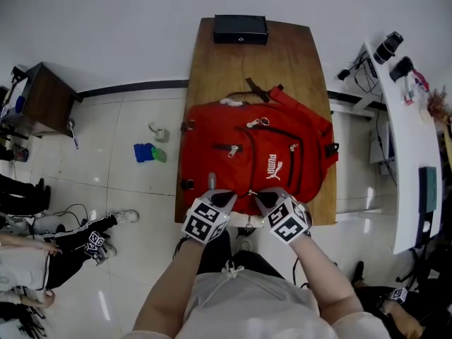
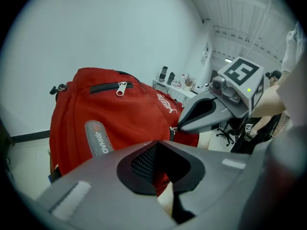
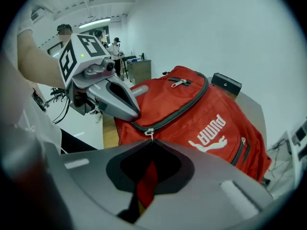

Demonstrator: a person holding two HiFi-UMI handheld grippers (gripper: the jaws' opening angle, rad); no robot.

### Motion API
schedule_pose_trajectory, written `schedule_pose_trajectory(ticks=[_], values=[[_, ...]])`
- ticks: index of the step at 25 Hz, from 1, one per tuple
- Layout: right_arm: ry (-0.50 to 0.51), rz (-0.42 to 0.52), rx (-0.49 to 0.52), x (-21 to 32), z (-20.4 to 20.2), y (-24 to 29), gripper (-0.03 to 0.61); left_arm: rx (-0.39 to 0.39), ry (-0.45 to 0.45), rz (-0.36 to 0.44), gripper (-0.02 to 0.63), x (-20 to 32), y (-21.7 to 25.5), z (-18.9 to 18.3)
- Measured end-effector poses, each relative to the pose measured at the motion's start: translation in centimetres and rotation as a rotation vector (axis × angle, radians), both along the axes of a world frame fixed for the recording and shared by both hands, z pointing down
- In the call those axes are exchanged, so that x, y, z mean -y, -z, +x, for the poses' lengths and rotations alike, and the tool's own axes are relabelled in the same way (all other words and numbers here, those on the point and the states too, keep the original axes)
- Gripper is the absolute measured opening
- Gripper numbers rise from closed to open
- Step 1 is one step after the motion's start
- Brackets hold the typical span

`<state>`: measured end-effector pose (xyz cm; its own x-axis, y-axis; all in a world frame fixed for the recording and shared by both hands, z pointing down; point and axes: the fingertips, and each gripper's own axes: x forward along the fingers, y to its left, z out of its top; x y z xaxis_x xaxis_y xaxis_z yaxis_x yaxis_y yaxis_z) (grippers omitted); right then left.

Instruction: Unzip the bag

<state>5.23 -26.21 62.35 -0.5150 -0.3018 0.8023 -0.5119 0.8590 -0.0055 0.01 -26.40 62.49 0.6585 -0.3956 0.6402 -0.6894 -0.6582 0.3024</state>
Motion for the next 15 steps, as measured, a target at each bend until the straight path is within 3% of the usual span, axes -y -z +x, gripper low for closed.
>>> schedule_pose_trajectory(ticks=[8, 15], values=[[-0.031, 0.047, 0.006, 3.4, 0.9, 1.2, 0.014, -0.028, -0.027, -0.073, 0.006, -0.1, 0.0, 0.4], [-0.085, 0.121, 0.030, 7.5, 1.1, 3.3, 0.012, 0.025, -0.061, -0.048, 0.006, -0.5, -0.3, 0.4]])
